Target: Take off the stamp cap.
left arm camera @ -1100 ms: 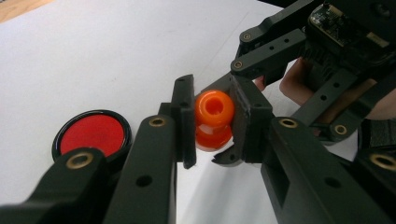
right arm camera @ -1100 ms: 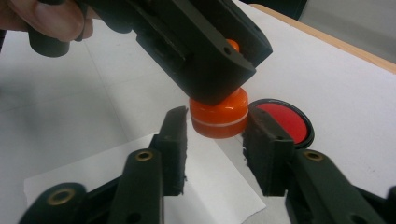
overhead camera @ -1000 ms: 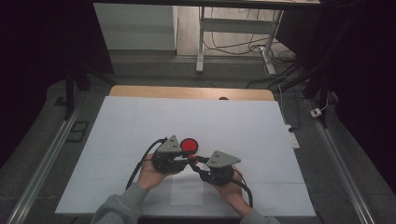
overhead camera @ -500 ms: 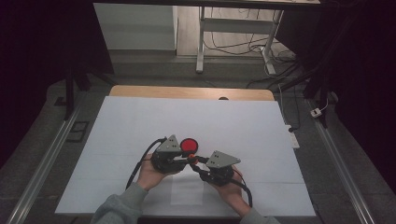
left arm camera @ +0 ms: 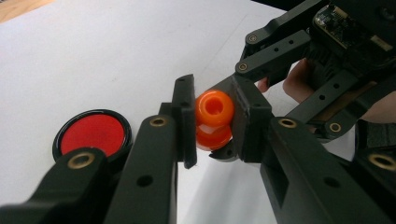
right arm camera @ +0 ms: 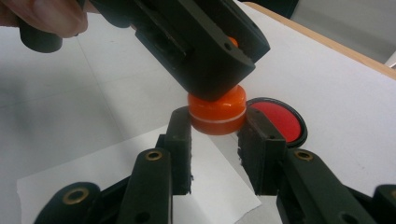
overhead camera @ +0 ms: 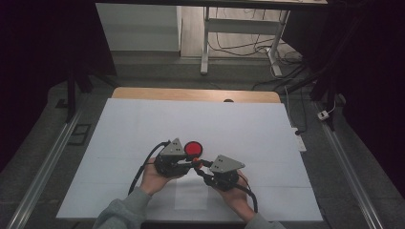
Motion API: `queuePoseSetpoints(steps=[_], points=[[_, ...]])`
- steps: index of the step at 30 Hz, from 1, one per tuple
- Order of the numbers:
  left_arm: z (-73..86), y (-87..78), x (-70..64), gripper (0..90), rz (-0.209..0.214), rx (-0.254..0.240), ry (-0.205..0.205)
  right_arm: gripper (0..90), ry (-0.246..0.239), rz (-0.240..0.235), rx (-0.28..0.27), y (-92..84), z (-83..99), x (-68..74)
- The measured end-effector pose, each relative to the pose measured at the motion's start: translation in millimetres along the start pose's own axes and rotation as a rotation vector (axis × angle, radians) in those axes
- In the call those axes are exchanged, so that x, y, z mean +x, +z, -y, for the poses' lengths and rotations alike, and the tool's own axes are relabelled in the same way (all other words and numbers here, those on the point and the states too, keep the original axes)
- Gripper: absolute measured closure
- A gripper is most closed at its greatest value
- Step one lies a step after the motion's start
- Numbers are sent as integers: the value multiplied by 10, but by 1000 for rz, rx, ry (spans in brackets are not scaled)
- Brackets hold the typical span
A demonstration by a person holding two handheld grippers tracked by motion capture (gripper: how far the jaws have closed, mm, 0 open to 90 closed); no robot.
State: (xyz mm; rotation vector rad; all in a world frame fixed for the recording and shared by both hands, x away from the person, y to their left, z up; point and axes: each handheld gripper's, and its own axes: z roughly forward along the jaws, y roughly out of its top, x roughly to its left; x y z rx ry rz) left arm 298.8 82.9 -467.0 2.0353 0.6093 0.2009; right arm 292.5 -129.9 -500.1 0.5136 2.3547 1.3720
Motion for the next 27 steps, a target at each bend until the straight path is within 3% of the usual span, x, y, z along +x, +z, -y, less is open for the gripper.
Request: queuePoseSetpoints(steps=[27], points=[[1, -13, -3, 733, 4, -17, -16, 653, 0, 3, -20, -17, 13, -2]])
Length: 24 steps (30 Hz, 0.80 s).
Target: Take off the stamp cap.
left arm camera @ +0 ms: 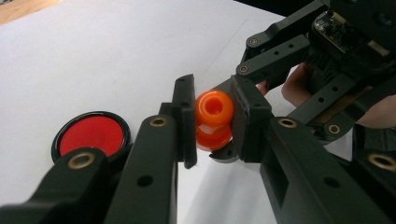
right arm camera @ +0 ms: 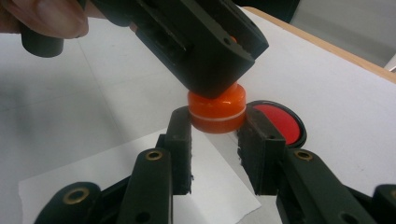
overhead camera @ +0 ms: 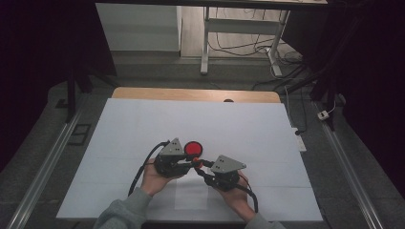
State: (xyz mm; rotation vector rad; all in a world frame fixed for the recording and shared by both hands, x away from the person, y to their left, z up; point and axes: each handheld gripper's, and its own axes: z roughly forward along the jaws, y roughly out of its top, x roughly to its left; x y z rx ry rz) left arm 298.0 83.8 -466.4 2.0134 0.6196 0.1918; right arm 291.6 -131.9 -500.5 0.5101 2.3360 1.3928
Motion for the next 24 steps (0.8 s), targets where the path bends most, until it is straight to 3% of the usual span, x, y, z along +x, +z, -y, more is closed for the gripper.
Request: queuePoseSetpoints(steps=[24], points=[[40, 56, -1, 722, 4, -36, -30, 652, 9, 12, 6, -4, 0, 3]])
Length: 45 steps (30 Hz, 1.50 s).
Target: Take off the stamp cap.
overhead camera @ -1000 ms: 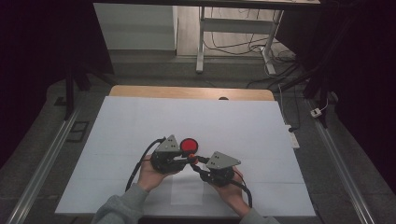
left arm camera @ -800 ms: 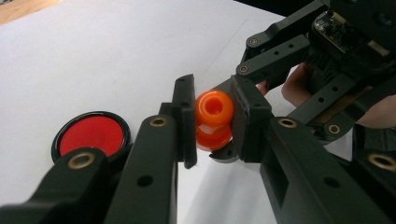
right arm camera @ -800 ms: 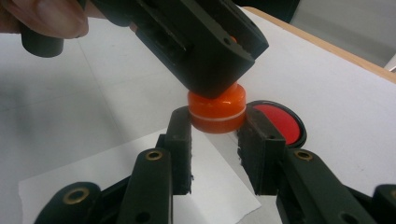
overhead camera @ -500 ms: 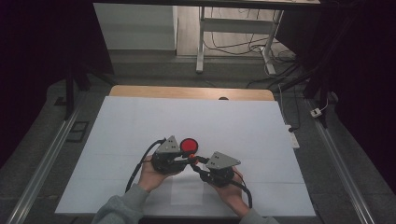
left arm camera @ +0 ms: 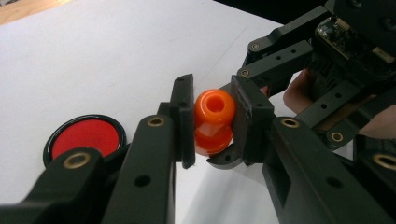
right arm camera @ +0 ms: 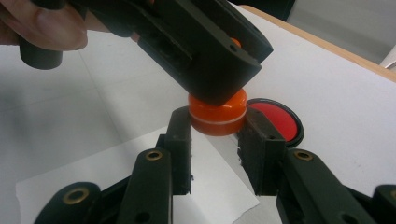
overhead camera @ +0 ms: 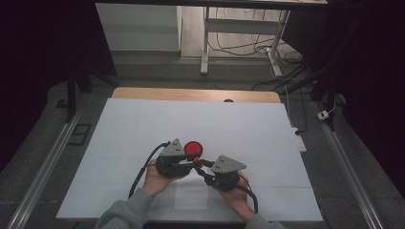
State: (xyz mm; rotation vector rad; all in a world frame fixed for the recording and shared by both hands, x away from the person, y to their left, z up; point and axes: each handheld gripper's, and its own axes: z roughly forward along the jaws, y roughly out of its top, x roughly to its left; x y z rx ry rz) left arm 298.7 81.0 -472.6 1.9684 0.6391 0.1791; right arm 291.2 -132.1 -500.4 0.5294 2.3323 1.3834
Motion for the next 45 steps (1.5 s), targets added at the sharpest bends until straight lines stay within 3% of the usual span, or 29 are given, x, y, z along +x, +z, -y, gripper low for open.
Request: queuePoseSetpoints(steps=[10, 15, 20, 25, 34, 35, 37, 38, 40, 45], points=[[8, -10, -65, 735, -42, -13, 33, 654, 10, -9, -21, -10, 20, -9], [12, -28, -53, 736, -28, -20, 18, 654, 16, -16, -33, -18, 23, -13], [16, -31, -42, 737, -19, -30, 5, 655, -7, -30, -31, -25, 25, -38], [12, -51, -36, 737, -12, -42, -3, 655, 24, -45, -45, -39, 17, -52], [10, -72, -40, 737, -8, -52, -3, 655, 19, -48, -47, -46, 1, -47], [15, -102, -55, 738, -46, -87, 6, 656, 15, -46, -45, -48, -3, -41], [-27, -229, -7, 738, -47, -148, -21, 655, -5, -47, 13, -10, 46, -34], [-36, -277, 14, 738, -45, -159, -27, 655, 3, -44, 13, 2, 82, -31], [-16, -288, 28, 737, -44, -143, -28, 655, 9, -53, -8, -5, 47, -22], [10, -223, 25, 735, -34, -115, -24, 654, 8, -24, -11, -35, 35, -65]])
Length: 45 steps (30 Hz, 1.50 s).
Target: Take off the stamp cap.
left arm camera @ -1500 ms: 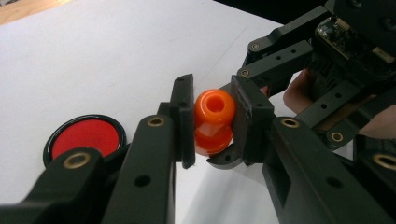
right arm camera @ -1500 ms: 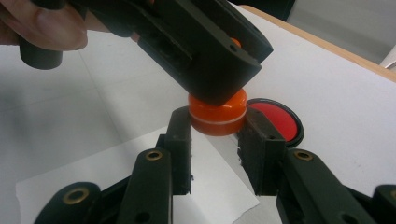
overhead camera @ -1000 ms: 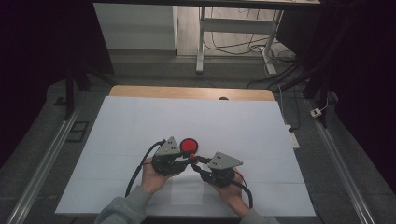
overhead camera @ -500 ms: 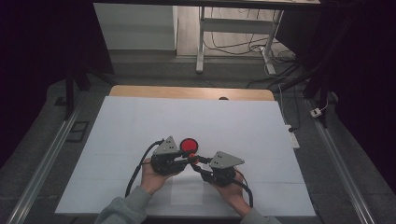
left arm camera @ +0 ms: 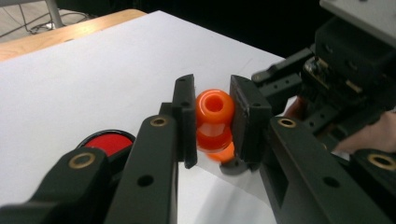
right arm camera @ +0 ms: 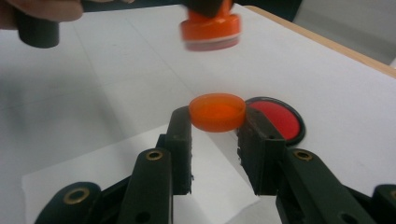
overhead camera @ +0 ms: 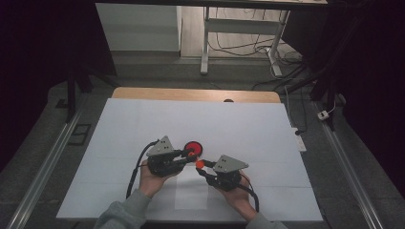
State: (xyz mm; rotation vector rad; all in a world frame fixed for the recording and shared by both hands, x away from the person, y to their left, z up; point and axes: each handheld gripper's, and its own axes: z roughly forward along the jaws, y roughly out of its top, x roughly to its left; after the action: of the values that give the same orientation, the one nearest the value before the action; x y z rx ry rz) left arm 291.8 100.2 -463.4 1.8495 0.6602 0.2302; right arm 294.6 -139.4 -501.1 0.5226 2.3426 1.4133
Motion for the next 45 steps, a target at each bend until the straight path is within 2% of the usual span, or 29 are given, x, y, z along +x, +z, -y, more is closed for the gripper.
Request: queuePoseSetpoints(steps=[3, 5, 10, 19, 34, 42, 45], points=[[0, -15, 29, 734, 8, -3, -19, 653, 9, 12, -10, -38, -1, -37], [-1, -21, 40, 733, 23, -12, -27, 653, 14, 0, -13, -44, 9, -58], [1, -6, 29, 733, 31, -5, -18, 652, 10, 4, -9, -75, 26, -86], [9, 1, 38, 732, 20, 16, -8, 651, 35, 21, -7, -145, 78, -163], [17, -1, 60, 731, 29, 26, -16, 650, 66, 56, -6, -388, 206, -297], [21, -19, 85, 731, 18, 38, -17, 650, 85, 104, -8, -569, 309, -398], [21, -21, 93, 731, 12, 41, -16, 651, 107, 122, -5, -638, 359, -437]])
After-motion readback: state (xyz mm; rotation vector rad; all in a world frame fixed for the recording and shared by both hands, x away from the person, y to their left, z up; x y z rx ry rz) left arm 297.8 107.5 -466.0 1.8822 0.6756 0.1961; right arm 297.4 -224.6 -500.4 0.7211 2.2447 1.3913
